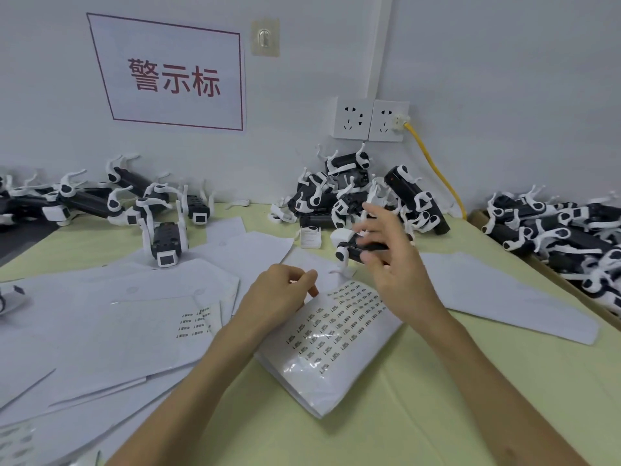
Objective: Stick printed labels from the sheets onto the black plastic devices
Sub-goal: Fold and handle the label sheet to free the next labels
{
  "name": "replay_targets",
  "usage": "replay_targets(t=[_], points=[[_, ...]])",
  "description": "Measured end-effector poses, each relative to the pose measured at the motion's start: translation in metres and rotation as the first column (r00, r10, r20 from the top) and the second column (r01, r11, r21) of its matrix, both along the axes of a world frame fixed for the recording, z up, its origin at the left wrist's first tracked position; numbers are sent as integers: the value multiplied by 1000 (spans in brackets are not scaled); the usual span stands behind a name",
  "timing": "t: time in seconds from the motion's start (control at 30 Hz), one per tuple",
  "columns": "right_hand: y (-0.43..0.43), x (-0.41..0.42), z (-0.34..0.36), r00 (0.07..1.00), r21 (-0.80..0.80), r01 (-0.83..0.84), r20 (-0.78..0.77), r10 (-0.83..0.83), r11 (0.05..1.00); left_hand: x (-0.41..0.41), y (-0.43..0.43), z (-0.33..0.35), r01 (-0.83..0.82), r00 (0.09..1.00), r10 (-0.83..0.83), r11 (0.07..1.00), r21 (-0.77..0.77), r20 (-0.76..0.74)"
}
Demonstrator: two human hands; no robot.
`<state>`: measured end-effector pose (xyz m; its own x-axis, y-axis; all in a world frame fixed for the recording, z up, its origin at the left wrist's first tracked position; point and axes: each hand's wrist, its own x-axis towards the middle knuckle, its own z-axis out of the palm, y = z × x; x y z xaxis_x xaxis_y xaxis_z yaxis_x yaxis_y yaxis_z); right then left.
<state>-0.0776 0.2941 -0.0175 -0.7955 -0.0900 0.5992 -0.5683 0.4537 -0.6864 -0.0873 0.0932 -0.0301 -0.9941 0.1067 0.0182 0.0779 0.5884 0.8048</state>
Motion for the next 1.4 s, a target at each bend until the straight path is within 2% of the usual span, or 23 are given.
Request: replay_targets(t=[0.1, 0.2, 0.3, 0.4, 0.5, 0.6, 0.77, 0.97, 1.17, 1.4], points=[[-1, -1, -2, 999, 64, -6, 46, 3, 998, -2, -2, 2, 40, 994, -42, 999, 23, 102], [3, -3, -1, 997, -53, 64, -35, -66, 997, -4, -2, 0, 63, 993, -63, 998, 7, 102], [5, -3, 0, 989, -20, 112, -90, -114, 993, -3, -3, 0, 106, 986, -110, 994, 33, 126], [2, -1, 0, 999, 30, -22, 33, 21, 999, -1, -4, 4, 137, 967, -154, 986, 98, 204], [-1, -1, -2, 997, 128, -45, 70, 36, 991, 1, -5, 8, 165, 947, -208, 968, 189, 243], [-2, -1, -4, 990, 134, -79, 124, 62, 988, 0, -4, 9, 131, 949, -187, 967, 220, 254], [-2, 6, 0, 971, 164, -184, 183, 154, 969, 3, -5, 15, 92, 889, -216, 948, 304, 404], [-4, 9, 2, 945, 155, -246, 256, 202, 957, 7, -4, 21, 181, 927, -242, 958, 225, 286], [-2, 9, 4, 936, 121, -256, 278, 215, 959, 9, -6, 19, 231, 941, -275, 947, 222, 197], [-4, 8, 2, 937, 135, -243, 290, 196, 961, 7, -9, 17, 226, 936, -276, 947, 228, 218]])
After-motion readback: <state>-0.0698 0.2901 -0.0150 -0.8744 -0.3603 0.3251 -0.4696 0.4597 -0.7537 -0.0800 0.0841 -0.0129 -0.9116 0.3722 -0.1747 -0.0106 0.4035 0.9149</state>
